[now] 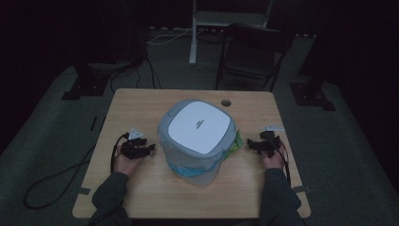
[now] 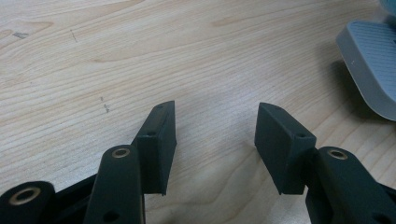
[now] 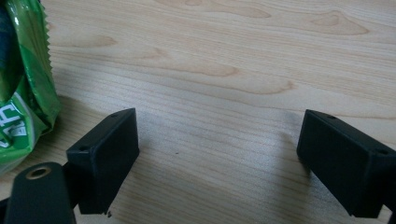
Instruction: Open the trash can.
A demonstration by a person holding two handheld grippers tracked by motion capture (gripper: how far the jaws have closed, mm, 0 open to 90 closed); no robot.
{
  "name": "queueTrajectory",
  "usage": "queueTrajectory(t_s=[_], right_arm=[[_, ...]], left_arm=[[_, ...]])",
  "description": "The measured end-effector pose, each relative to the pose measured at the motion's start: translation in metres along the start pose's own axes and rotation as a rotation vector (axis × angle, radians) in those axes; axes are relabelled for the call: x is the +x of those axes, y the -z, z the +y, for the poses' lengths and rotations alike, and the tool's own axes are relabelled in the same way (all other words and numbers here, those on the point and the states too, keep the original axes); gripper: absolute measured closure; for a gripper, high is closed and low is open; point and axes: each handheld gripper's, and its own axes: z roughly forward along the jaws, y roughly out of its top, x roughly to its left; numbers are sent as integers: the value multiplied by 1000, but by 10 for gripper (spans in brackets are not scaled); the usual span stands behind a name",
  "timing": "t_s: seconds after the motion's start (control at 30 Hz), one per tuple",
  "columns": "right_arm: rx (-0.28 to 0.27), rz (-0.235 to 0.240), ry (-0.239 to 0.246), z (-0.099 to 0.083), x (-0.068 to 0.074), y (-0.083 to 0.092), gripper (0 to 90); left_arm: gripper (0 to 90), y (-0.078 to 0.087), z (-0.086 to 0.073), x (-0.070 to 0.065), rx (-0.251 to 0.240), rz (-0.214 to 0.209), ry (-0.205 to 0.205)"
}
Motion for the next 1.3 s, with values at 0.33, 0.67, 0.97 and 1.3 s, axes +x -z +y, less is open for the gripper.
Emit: queueTrajectory(t_s=[0.33,0.67,0.97,1.3], right_arm=[[0,-14,-12,0,2,0,118],[0,-15,-13,0,2,0,118],[0,-16,-16,-1,2,1,119],[-1,-16,-17,-1,3,1,119]], left_arm=[[665,6,10,-5,-15,-71,9],[894,6,26,-18,-41,-174,-31],[900,0,44,-33,-57,-219,-115],[900,-14,58,-41,-61,-249,-144]])
